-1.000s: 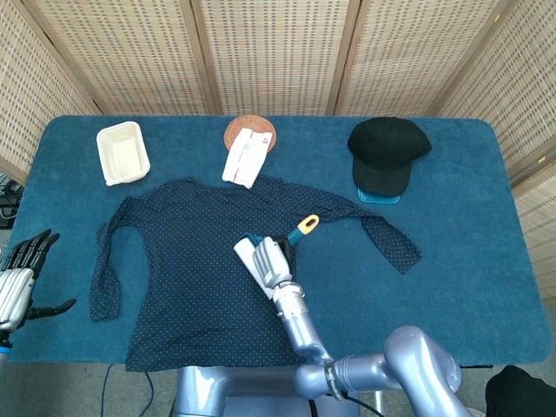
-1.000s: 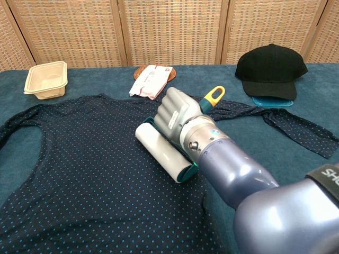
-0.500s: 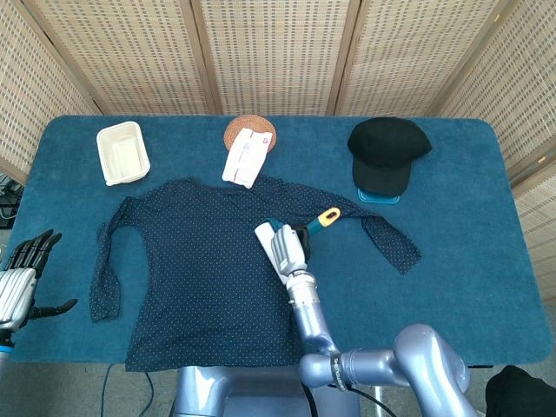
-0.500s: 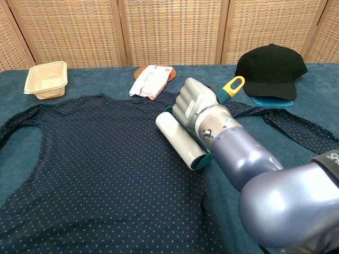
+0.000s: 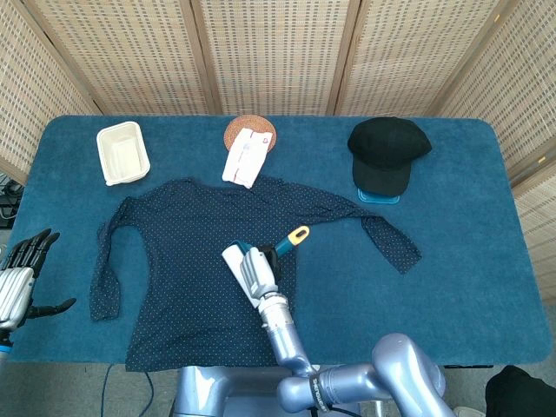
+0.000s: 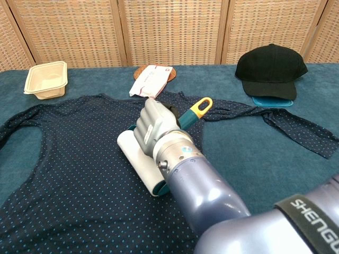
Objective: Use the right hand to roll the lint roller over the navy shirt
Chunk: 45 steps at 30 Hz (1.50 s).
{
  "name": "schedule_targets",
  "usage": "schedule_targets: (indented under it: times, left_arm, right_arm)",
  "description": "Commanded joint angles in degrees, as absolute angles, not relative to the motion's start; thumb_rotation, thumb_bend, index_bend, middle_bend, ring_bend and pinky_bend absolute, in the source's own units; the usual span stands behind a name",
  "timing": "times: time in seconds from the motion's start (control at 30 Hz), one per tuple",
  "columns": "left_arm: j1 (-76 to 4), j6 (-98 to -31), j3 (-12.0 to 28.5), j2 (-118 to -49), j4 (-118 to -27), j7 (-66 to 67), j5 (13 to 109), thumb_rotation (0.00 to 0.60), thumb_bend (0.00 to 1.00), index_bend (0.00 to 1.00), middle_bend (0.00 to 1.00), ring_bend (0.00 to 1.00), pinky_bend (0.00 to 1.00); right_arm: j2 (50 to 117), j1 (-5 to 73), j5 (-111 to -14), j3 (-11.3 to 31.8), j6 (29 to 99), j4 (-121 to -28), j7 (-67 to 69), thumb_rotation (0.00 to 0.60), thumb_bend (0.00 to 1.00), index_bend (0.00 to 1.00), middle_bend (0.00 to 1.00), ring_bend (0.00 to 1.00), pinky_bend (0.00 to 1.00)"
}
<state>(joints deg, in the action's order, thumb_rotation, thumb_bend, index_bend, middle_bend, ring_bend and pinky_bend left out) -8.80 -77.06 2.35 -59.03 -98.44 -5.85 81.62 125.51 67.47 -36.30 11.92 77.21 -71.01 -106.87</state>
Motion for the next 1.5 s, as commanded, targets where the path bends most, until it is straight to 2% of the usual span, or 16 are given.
schedule_targets:
  times: [0.03, 0.23, 0.43, 0.93, 1.03, 1.07, 1.1, 1.13, 1.17, 1.23, 1.27, 1.5]
  left_arm:
    - [-8.8, -77.1, 2.3, -59.0, -98.4, -6.0, 81.6, 0.600, 0.00, 0.00, 0.00, 0.00, 0.00]
    - [-8.8, -77.1, 2.3, -59.0, -98.3, -6.2, 81.6, 0.600, 0.00, 0.00, 0.00, 0.00, 0.00]
    - [-8.7, -77.2, 2.3, -59.1, -98.3, -6.1, 81.8, 0.600, 0.00, 0.00, 0.00, 0.00, 0.00]
    - [-8.8, -77.2, 2.2, -59.2, -98.6, -5.5, 81.8, 0.600, 0.00, 0.00, 0.00, 0.00, 0.00]
    - [-8.7, -77.3, 2.2, -59.2, -98.6, -5.3, 81.8, 0.600, 0.00, 0.00, 0.00, 0.00, 0.00]
    - [-8.7, -77.3, 2.2, -59.2, -98.7, -5.2, 81.9, 0.600, 0.00, 0.00, 0.00, 0.00, 0.00]
    - [-8.8, -77.2, 2.1, -59.2, -98.7, -5.1, 81.9, 0.600, 0.00, 0.00, 0.00, 0.00, 0.00]
    - [-8.8, -77.2, 2.1, -59.2, -98.8, -5.0, 81.9, 0.600, 0.00, 0.00, 0.00, 0.00, 0.00]
    - [-8.8, -77.2, 2.1, -59.2, -98.8, -5.0, 81.9, 0.600, 0.00, 0.00, 0.00, 0.00, 0.00]
    - [-8.8, -77.2, 2.1, -59.2, -98.8, -5.1, 82.0, 0.600, 0.00, 0.00, 0.00, 0.00, 0.00]
    - [-8.7, -77.3, 2.0, -59.2, -98.8, -5.2, 82.1, 0.600, 0.00, 0.00, 0.00, 0.00, 0.00]
    - [-8.3, -78.3, 1.6, -58.6, -99.2, -6.1, 83.8, 0.600, 0.00, 0.00, 0.00, 0.00, 0.00]
  right_arm:
    - [126.8, 68.1, -36.3, 12.7, 77.2, -71.3, -107.5, 0.600, 0.84, 0.73, 1.00, 1.00, 1.00]
    - [129.3, 68.8, -36.3, 14.6, 76.7, -71.2, -107.1, 0.600, 0.84, 0.73, 1.00, 1.00, 1.00]
    - [129.4, 68.0, -36.5, 14.2, 76.5, -70.1, -106.8, 0.600, 0.84, 0.73, 1.00, 1.00, 1.00]
    - [121.8, 63.1, -36.6, 12.2, 78.0, -69.8, -106.4, 0.600, 0.83, 0.72, 1.00, 1.00, 1.00]
    - [120.2, 61.8, -35.6, 12.3, 77.8, -69.9, -105.7, 0.600, 0.81, 0.65, 1.00, 1.00, 1.00]
    - [119.6, 61.4, -35.4, 12.6, 77.6, -70.5, -105.0, 0.600, 0.75, 0.54, 1.00, 1.00, 1.00]
    - [119.2, 61.1, -35.3, 12.9, 77.5, -71.1, -104.2, 0.600, 0.62, 0.38, 1.00, 1.00, 1.00]
    - [118.8, 60.9, -35.4, 13.1, 77.4, -71.6, -103.5, 0.600, 0.50, 0.26, 1.00, 1.00, 1.00]
    - [118.2, 60.7, -35.7, 13.2, 77.2, -72.4, -102.6, 0.600, 0.30, 0.10, 1.00, 1.00, 1.00]
    - [117.1, 60.3, -36.8, 13.2, 77.0, -73.6, -100.6, 0.600, 0.06, 0.00, 1.00, 1.00, 1.00]
    - [115.8, 59.9, -38.1, 13.2, 76.5, -74.8, -98.4, 0.600, 0.00, 0.00, 1.00, 1.00, 1.00]
    - [106.4, 55.4, -44.1, 12.1, 77.3, -82.6, -87.1, 0.600, 0.00, 0.00, 1.00, 1.00, 1.00]
